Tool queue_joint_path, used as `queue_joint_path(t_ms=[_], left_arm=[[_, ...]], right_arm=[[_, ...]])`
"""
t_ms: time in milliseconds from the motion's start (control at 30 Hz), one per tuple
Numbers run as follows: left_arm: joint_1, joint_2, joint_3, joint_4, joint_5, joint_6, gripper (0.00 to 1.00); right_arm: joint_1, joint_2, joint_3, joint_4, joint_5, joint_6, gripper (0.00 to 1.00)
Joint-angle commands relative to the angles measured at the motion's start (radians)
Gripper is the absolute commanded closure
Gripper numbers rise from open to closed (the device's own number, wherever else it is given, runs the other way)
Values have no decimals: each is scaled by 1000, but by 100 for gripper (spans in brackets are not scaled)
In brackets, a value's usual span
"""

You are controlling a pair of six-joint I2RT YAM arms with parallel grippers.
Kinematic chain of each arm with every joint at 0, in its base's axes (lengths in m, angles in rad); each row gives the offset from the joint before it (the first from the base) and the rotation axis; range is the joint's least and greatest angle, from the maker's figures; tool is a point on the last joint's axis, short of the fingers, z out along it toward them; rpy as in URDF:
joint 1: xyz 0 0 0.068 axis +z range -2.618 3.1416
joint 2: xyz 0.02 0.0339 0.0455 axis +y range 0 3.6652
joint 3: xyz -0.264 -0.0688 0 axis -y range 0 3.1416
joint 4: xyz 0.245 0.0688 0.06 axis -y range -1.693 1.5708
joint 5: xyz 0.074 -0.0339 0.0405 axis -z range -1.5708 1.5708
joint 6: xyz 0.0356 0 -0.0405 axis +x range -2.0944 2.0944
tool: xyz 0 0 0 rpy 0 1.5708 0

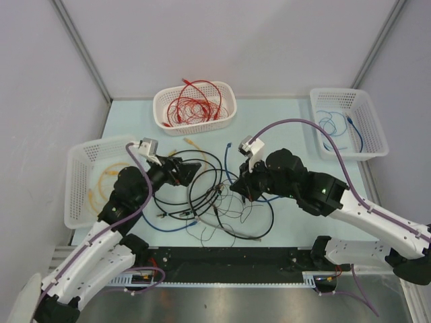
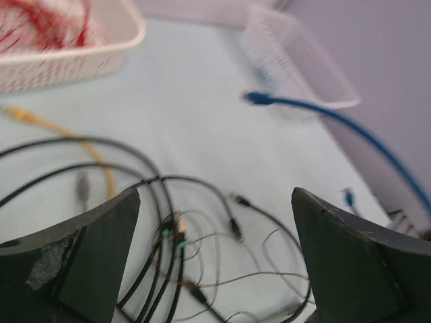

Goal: Untangle the cables

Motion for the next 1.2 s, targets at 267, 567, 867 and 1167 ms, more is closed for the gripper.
queue_joint_path(t_ms=[267, 567, 867, 1167], left_arm=[[-164, 31, -93, 480, 356, 51, 5], [-249, 105, -104, 550, 408, 60, 13], [-251, 4, -87, 418, 305, 131, 1], [-272, 31, -141, 546, 406, 7, 3]], right_arm=[[19, 11, 8, 75, -50, 8, 100], [31, 16, 8, 81, -43, 21, 100], [36, 19, 7, 78, -32, 25, 100], [39, 20, 8, 98, -20, 40, 100]])
